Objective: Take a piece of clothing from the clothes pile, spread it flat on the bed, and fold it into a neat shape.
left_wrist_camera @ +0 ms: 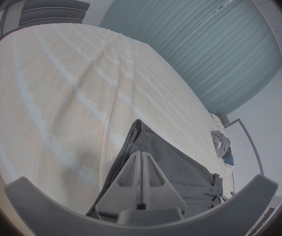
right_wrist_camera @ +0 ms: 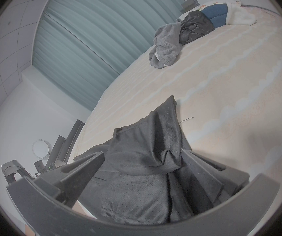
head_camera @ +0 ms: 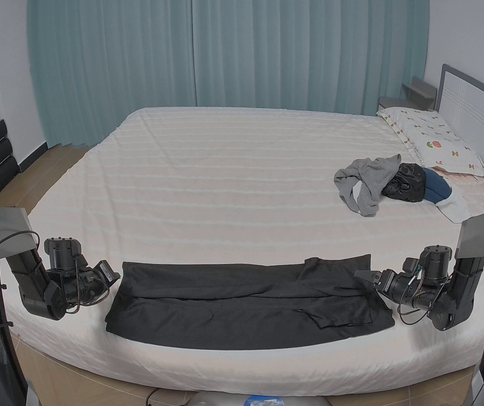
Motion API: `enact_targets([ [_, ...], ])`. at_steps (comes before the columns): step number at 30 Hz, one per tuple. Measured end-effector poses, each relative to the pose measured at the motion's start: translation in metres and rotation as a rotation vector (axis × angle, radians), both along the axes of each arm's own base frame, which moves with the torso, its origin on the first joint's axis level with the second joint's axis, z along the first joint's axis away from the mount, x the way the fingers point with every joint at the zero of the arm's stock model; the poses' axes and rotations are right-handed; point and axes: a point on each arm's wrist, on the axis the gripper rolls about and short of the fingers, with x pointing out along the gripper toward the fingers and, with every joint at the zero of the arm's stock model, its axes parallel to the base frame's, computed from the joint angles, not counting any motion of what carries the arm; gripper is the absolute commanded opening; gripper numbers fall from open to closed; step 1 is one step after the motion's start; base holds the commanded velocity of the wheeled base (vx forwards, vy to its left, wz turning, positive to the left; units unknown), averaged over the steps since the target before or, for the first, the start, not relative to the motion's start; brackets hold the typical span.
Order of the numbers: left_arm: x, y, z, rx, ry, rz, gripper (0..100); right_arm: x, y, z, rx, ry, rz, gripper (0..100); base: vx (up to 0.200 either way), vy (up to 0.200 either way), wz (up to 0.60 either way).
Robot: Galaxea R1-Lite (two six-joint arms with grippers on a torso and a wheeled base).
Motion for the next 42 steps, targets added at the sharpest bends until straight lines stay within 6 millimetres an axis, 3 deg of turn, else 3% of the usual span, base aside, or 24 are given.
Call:
enact_targets([
  [13,0.001,0.005,0.0,0.003,-0.002,0.011,0,-0.002,0.001,0.004,0.0,-0.006,0.003,100,0.0,0.0,0.0],
  [14,0.001,0.005,0.0,0.003,-0.003,0.011,100,-0.002,0.001,0.004,0.0,-0.007,0.003,100,0.0,0.0,0.0],
  [31,-0.003,-0.009,-0.002,-0.013,0.011,-0.042,100,-0.002,0.001,0.003,0.0,-0.003,0.004,100,0.0,0.0,0.0],
  [32,-0.004,-0.01,-0.003,-0.012,0.015,-0.047,0,-0.002,0.001,0.003,0.0,-0.002,0.004,100,0.0,0.0,0.0],
  [42,-0.006,-0.011,-0.015,0.086,0.033,-0.092,0,-0.002,0.001,0.001,-0.001,0.004,0.001,100,0.0,0.0,0.0],
])
